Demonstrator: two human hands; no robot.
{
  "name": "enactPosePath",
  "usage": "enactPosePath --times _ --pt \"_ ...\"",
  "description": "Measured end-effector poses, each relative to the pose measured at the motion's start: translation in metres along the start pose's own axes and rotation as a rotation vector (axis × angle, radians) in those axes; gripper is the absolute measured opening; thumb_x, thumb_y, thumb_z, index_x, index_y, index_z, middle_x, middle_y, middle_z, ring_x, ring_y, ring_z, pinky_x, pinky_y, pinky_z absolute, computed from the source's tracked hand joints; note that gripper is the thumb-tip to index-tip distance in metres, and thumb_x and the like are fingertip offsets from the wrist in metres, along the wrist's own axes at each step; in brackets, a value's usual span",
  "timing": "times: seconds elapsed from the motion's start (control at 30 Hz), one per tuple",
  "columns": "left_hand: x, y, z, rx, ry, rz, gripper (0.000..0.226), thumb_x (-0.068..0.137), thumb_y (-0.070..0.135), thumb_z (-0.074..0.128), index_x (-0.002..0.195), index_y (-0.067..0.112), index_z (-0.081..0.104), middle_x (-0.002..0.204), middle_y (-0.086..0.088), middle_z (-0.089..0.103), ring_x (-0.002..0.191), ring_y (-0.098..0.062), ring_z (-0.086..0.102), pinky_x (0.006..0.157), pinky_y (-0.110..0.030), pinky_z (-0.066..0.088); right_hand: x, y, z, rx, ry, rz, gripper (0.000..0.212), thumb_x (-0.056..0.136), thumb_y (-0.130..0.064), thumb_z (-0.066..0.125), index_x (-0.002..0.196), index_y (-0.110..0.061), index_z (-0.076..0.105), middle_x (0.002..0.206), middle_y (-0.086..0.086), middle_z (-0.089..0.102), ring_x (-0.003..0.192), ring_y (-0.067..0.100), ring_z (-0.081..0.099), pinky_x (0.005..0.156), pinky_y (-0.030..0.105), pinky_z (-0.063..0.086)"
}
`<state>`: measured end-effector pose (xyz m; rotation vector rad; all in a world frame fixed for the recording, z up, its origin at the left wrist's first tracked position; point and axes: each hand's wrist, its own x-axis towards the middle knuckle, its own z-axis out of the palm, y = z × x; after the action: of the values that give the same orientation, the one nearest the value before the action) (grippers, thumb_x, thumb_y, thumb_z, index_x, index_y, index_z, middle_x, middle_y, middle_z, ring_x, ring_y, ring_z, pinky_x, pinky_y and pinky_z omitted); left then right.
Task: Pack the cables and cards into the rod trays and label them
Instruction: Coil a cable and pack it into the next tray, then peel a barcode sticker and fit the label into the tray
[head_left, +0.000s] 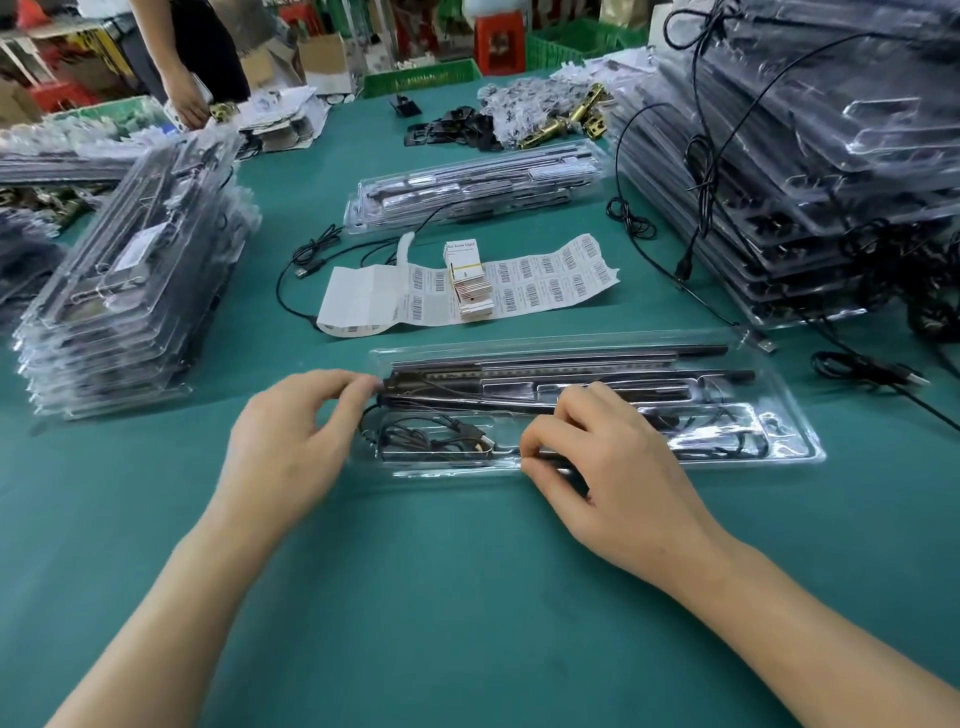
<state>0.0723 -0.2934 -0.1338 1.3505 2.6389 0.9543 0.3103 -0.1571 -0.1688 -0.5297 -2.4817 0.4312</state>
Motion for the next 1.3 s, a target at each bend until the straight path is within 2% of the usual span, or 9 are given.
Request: enactPosePath --times 0.13,0.3,0.5,0.63,0.77,0.87,0.97,1.23,1.3 --pt "0.054 0.016 -0.018 0.145 -0.105 0.009 0.028 0.095 0.049 0.06 0.08 0.032 0.077 0.073 0.014 0.075 0.059 -0.003 0.061 0.06 -0.029 0.048 -0.001 0.0 -0.001 0.013 0.007 0.005 0.007 0.087 -0.021 0.07 0.087 -0.023 0.064 0.084 -0.009 0.043 0.081 0.012 0.041 0.071 0.028 0.041" --pt "0.12 0.054 0.012 0.051 -0.018 0.158 0.013 0.095 0.036 0.066 0.101 0.032 0.077 0.087 0.018 0.07 0.088 -0.01 0.066 0.083 -0.03 0.05 -0.001 0.0 -0.002 0.063 -0.006 0.009 0.007 0.089 -0.031 0.067 0.089 -0.024 0.064 0.093 -0.01 0.049 0.09 0.012 0.048 0.08 0.032 0.043" --pt "0.168 0.07 0.063 0.169 -0.267 0.199 0.03 0.094 0.044 0.069 0.117 0.026 0.077 0.114 0.003 0.075 0.09 -0.012 0.062 0.082 -0.028 0.048 -0.003 -0.002 -0.003 0.112 0.058 0.02 0.009 0.092 -0.031 0.067 0.093 -0.022 0.066 0.099 -0.01 0.051 0.096 0.011 0.05 0.083 0.032 0.043" --pt "0.178 0.068 0.062 0.162 -0.337 0.215 0.021 0.087 0.051 0.075 0.093 0.033 0.082 0.092 0.01 0.078 0.075 -0.009 0.066 0.066 -0.029 0.053 0.001 -0.001 -0.007 0.142 0.083 0.069 0.009 0.093 -0.031 0.066 0.092 -0.022 0.067 0.097 -0.01 0.053 0.095 0.011 0.052 0.082 0.034 0.045" --pt "0.191 0.061 0.065 0.133 -0.295 0.213 0.03 0.093 0.055 0.066 0.082 0.03 0.08 0.051 0.012 0.061 0.047 -0.004 0.049 0.053 -0.029 0.037 0.023 0.001 -0.017 0.158 0.04 0.087 0.011 0.095 -0.035 0.061 0.096 -0.024 0.065 0.098 -0.012 0.054 0.097 0.011 0.052 0.084 0.032 0.045" --pt "0.205 0.058 0.069 0.221 -0.253 0.29 0.029 0.094 0.04 0.071 0.117 0.024 0.075 0.112 0.005 0.074 0.103 -0.012 0.065 0.087 -0.036 0.05 0.07 0.005 -0.018 0.054 -0.054 0.132 0.023 0.098 -0.043 0.057 0.112 -0.025 0.062 0.112 -0.008 0.058 0.109 0.013 0.051 0.093 0.035 0.046" --pt "0.218 0.058 0.07 0.396 -0.388 0.258 0.065 0.096 0.044 0.066 0.151 0.016 0.048 0.154 -0.012 0.046 0.142 -0.032 0.042 0.116 -0.045 0.035 0.128 0.011 -0.004 -0.086 -0.196 0.215 0.044 0.101 -0.049 0.052 0.135 -0.021 0.053 0.13 0.001 0.055 0.121 0.021 0.051 0.094 0.04 0.047" --pt "0.216 0.057 0.067 0.392 -0.359 0.285 0.023 0.092 0.015 0.059 0.106 0.021 0.076 0.115 -0.007 0.074 0.107 -0.031 0.065 0.087 -0.044 0.055 0.199 0.016 0.051 -0.112 -0.192 0.382 0.037 0.099 -0.036 0.056 0.128 -0.014 0.054 0.116 0.006 0.064 0.107 0.029 0.062 0.068 0.035 0.04" --pt "0.213 0.056 0.066 0.397 -0.332 0.279 0.026 0.091 0.016 0.06 0.111 0.024 0.075 0.113 -0.004 0.074 0.106 -0.03 0.065 0.086 -0.045 0.056 0.203 0.016 0.055 -0.124 -0.146 0.399 0.034 0.097 -0.032 0.056 0.126 -0.014 0.057 0.111 0.007 0.067 0.104 0.03 0.064 0.066 0.035 0.04"
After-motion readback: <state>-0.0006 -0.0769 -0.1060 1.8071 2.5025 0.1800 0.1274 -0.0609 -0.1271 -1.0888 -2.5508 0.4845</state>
